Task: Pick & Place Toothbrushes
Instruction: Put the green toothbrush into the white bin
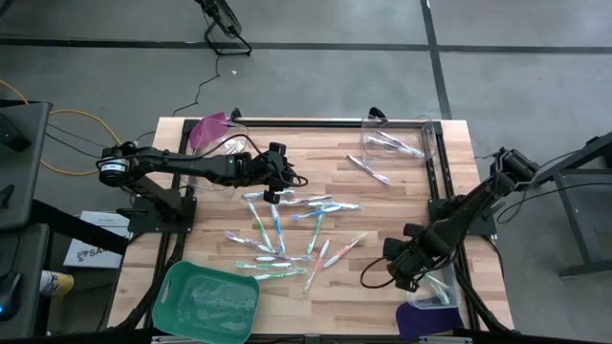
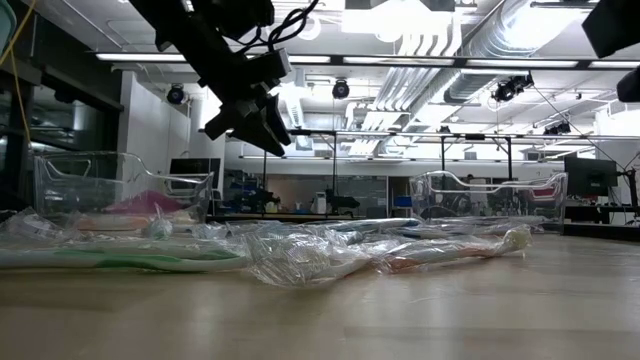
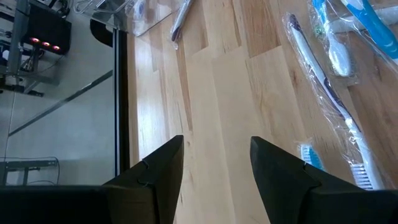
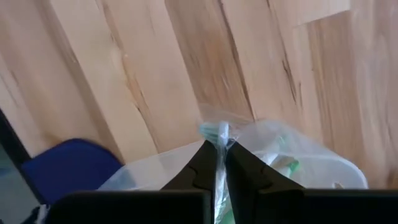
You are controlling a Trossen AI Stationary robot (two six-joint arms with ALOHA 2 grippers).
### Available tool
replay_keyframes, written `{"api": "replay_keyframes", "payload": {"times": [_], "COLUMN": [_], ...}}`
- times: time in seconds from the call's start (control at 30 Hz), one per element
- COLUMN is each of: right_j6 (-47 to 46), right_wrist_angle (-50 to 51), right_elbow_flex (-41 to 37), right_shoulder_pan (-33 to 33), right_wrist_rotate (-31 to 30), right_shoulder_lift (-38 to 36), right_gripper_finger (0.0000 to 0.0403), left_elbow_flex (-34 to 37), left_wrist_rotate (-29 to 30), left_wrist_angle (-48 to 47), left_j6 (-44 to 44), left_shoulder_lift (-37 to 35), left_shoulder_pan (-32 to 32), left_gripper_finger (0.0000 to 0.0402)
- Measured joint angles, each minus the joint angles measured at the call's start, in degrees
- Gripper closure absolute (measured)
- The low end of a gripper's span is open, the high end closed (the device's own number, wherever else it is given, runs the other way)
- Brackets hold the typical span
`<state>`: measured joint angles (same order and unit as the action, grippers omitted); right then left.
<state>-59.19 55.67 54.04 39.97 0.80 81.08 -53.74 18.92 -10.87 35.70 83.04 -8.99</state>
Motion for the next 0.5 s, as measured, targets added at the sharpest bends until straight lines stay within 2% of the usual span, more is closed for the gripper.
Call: {"api": "replay_keyframes", "payload": {"times": [0.13, 0.3, 0.5], "right_j6": [-6.8, -17.2, -20.9], "right_wrist_angle": [2.7, 12.3, 12.5], "right_elbow_flex": [0.0, 0.0, -1.5], "right_shoulder_pan": [0.0, 0.2, 1.1], "right_wrist_rotate": [2.7, 6.5, 5.4], "right_shoulder_lift": [-2.4, -3.1, -3.1], "right_gripper_finger": [0.0386, 0.0384, 0.0383], "left_elbow_flex": [0.0, 0.0, 0.0], "left_wrist_rotate": [0.0, 0.0, 0.0], "left_wrist_angle": [0.0, 0.0, 0.0], "left_j6": [0.0, 0.0, 0.0], "left_shoulder_lift": [0.0, 0.0, 0.0], "left_shoulder_pan": [0.0, 0.0, 0.0], "left_gripper_finger": [0.0225, 0.0225, 0.0225]}}
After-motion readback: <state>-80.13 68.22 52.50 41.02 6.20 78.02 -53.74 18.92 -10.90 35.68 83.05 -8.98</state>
